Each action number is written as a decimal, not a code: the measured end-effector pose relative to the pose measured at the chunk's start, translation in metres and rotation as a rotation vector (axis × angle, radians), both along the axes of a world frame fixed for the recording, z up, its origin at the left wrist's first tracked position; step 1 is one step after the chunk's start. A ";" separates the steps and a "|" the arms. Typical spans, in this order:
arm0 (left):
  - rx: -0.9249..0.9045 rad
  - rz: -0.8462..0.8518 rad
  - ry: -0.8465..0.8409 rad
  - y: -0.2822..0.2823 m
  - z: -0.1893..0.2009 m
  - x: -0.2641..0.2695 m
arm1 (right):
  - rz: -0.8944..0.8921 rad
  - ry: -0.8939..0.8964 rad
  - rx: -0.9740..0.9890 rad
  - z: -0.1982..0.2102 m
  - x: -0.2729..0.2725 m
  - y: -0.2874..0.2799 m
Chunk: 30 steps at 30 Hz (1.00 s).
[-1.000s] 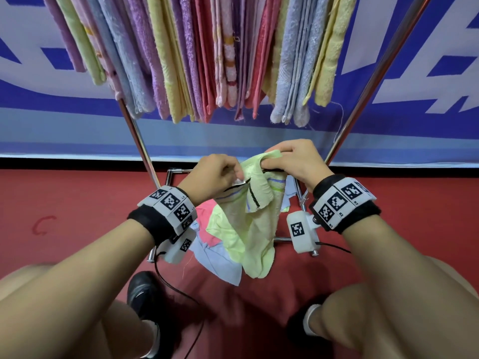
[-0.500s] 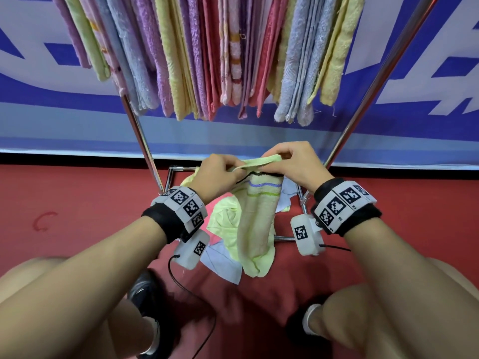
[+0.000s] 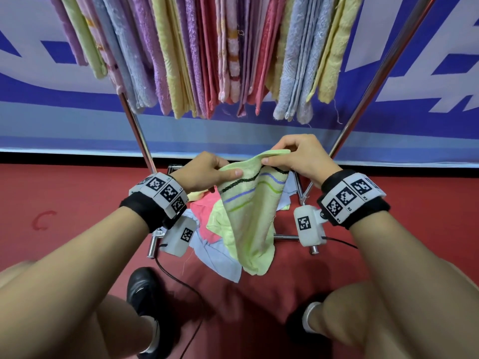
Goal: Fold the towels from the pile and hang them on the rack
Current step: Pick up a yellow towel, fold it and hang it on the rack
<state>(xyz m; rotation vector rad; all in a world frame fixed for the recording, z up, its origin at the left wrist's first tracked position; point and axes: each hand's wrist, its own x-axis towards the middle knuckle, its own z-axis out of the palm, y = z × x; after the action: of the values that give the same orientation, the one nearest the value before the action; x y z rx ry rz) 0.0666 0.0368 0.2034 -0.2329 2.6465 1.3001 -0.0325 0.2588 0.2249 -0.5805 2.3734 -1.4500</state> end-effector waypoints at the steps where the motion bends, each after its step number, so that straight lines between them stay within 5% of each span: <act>1: 0.015 0.029 0.035 -0.001 0.001 -0.001 | 0.029 -0.010 0.031 0.000 -0.001 0.002; 6: 0.077 0.178 0.176 -0.012 0.007 -0.006 | 0.129 0.009 0.165 0.000 -0.005 0.013; 14: 0.411 0.200 0.201 -0.005 0.016 -0.001 | -0.015 0.187 0.256 -0.006 -0.008 0.015; 24: 0.258 0.292 0.367 0.001 0.015 -0.003 | -0.050 0.220 0.290 0.001 -0.011 0.013; 30: 0.078 0.080 0.302 0.000 0.018 -0.001 | -0.081 0.196 0.224 -0.003 -0.013 0.014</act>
<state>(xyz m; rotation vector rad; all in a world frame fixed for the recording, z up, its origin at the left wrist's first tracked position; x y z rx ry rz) 0.0657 0.0372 0.2217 -0.1417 2.8482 1.5729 -0.0454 0.2731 0.2224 -0.5993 2.6943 -1.1828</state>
